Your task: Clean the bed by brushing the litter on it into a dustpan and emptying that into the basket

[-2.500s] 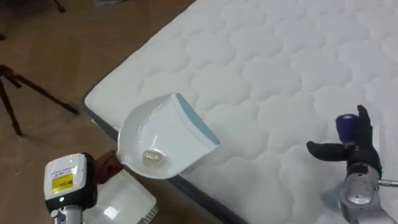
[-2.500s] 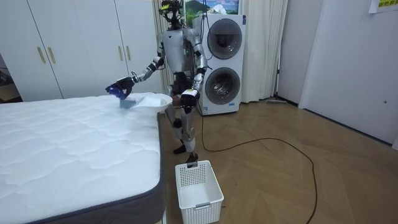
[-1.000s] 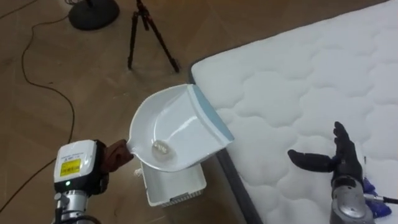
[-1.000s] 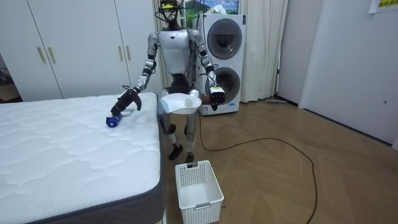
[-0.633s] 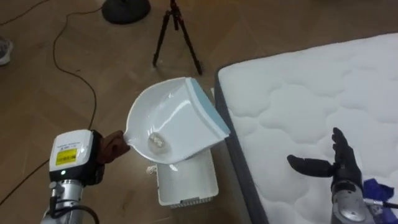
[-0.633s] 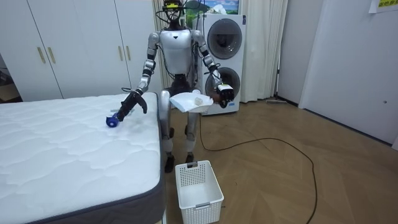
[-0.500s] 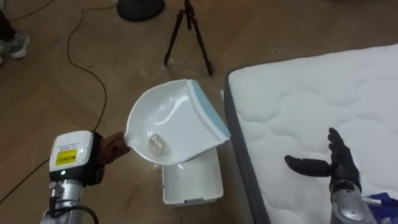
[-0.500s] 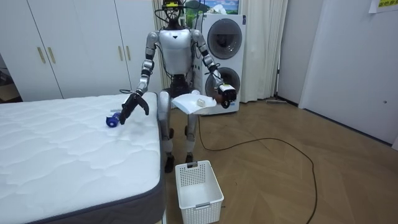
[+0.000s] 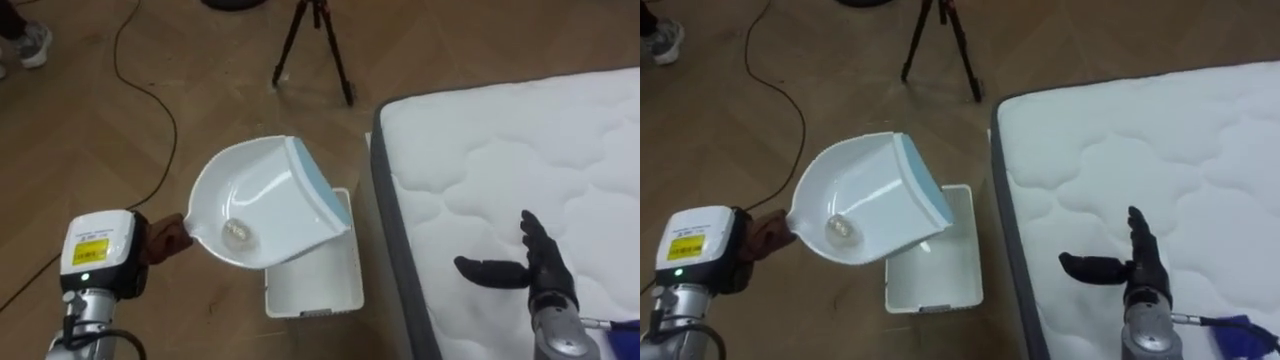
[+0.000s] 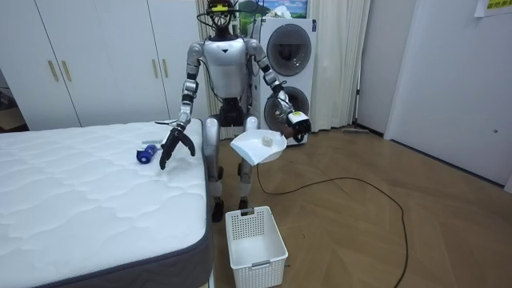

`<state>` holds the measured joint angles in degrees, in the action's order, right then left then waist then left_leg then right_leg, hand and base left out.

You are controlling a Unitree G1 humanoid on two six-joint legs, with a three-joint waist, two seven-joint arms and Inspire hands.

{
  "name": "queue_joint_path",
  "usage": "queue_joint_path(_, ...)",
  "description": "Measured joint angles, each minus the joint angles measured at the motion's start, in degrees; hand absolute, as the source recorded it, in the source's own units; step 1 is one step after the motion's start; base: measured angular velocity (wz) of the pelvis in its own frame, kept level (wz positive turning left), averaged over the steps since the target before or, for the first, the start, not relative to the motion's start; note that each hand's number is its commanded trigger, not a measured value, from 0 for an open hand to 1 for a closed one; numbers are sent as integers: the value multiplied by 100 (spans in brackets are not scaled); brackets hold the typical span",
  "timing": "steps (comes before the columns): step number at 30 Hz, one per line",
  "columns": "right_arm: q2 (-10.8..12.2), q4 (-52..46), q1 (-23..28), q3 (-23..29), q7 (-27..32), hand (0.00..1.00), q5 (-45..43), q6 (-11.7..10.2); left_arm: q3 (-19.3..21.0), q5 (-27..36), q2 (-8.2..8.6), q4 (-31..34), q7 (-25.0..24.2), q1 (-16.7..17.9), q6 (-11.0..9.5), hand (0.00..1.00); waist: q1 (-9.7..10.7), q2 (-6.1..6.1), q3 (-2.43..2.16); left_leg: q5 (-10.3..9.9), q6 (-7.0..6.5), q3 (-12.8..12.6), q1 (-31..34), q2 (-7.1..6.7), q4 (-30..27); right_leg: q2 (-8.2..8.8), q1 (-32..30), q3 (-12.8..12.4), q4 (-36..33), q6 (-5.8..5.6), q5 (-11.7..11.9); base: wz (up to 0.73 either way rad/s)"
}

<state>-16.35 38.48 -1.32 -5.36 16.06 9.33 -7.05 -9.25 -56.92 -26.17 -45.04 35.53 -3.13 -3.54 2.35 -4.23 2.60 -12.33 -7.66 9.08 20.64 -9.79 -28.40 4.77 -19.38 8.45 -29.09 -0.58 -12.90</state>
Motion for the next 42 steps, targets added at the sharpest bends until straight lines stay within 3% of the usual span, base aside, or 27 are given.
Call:
queue_joint_path(3, 24, 144, -99, -14, -4, 0, -198, -60, -42, -3, -119, -77, -15, -52, 26, 100, 36, -59, -4, 5, -9, -112, 187, -12, -14, 47, -297, -38, -196, 4, -34, -10)
queue_joint_path(11, -15, 173, -85, -19, 117, 0, -347, -249, -362, -8, -332, -233, -31, -345, 59, 100, 230, -249, 4, 9, -16, -118, 399, -159, -80, 224, -637, -41, -585, -20, -190, 5)
queue_joint_path(16, -178, 231, -112, -205, 139, 0, -290, -467, -614, -396, -787, -233, -3, -381, 68, 100, 257, -340, 5, 23, -36, -202, 596, -189, -121, 286, -879, -39, -715, -1, -253, -3)
queue_joint_path(18, -202, 354, -190, -265, 112, 0, -292, -499, -734, -405, -891, -232, 0, -387, 103, 100, 277, -357, 5, 24, -37, -223, 609, -198, -120, 306, -921, -40, -769, -2, -259, -6)
queue_joint_path(26, -207, 327, -231, -306, 84, 0, -290, -607, -763, -402, -931, -255, 29, -410, 208, 100, 336, -378, -2, 44, -42, -257, 920, -199, -149, 310, -1228, 2, -787, 1, -257, -1)
queue_joint_path(35, -208, 310, -206, -356, 261, 0, -314, -619, -793, -405, -1302, -471, 28, -446, 296, 100, 376, -376, -2, 47, -48, -263, 968, -209, -123, 432, -1263, 262, -778, 1, -257, 2)
queue_joint_path(42, -208, 325, -207, -371, 278, 0, -312, -672, -793, -403, -1324, -675, 3, -460, 406, 100, 374, -365, 5, 47, -48, -265, 973, -216, -120, 462, -1259, 302, -779, 1, -257, 0)
